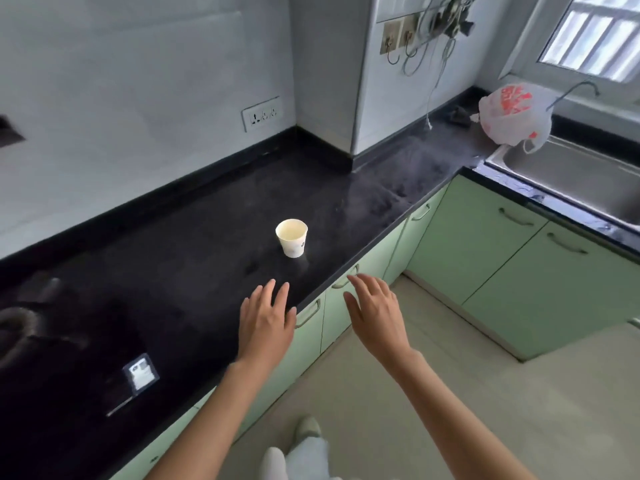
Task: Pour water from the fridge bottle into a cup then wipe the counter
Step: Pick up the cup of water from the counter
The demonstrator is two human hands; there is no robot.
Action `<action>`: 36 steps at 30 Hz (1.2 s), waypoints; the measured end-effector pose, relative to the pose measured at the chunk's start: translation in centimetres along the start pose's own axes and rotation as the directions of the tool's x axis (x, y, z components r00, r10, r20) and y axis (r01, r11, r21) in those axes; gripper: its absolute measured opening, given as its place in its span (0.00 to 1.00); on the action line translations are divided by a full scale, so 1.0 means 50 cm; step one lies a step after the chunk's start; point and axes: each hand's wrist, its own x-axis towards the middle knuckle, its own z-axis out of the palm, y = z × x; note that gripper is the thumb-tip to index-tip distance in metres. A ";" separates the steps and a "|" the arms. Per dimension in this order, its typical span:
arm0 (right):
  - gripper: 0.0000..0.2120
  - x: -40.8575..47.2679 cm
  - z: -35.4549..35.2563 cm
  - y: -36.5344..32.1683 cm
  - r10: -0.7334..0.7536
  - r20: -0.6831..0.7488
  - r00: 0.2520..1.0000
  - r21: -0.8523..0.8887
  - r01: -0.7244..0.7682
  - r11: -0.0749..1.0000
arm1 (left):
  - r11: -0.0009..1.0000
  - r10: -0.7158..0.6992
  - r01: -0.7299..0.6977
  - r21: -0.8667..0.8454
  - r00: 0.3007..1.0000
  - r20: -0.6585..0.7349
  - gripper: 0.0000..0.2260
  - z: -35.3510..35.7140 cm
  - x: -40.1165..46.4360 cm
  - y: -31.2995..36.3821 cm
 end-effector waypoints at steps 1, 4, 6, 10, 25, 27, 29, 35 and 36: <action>0.16 0.029 0.011 0.001 -0.012 0.004 1.000 0.008 0.012 1.000 | 1.000 -0.014 0.014 0.005 1.000 0.001 0.21 0.006 0.021 -0.010; 0.16 0.113 0.040 0.009 -0.054 0.008 0.999 0.027 0.053 0.998 | 0.999 -0.048 0.048 0.016 0.999 -0.020 0.21 0.017 0.084 -0.033; 0.16 0.163 0.061 0.017 -0.083 0.004 0.997 0.038 0.083 0.996 | 0.997 -0.075 0.075 0.020 0.997 -0.027 0.21 0.026 0.117 -0.045; 0.17 0.259 0.101 0.039 -0.145 0.061 0.988 0.074 0.140 0.987 | 0.989 -0.149 0.149 -0.023 0.988 -0.034 0.21 0.055 0.176 -0.062; 0.29 0.466 0.242 0.153 -0.528 0.361 0.768 0.462 0.345 0.817 | 0.209 -0.752 0.521 -0.827 0.627 0.205 0.18 0.126 0.280 0.015; 0.31 0.472 0.262 0.151 -0.538 0.411 0.736 0.515 0.299 0.803 | 0.100 -0.776 0.501 -0.859 0.580 0.248 0.18 0.133 0.282 0.027; 0.33 0.478 0.279 0.147 -0.529 0.446 0.722 0.548 0.247 0.799 | 0.026 -0.787 0.483 -0.875 0.550 0.280 0.18 0.140 0.286 0.034; 0.32 0.498 0.319 0.123 -0.503 0.530 0.683 0.623 0.089 0.777 | -0.197 -0.818 0.370 -0.908 0.449 0.360 0.13 0.160 0.306 0.037; 0.32 0.501 0.321 0.119 -0.499 0.538 0.679 0.627 0.073 0.776 | -0.216 -0.817 0.358 -0.909 0.444 0.369 0.12 0.160 0.310 0.036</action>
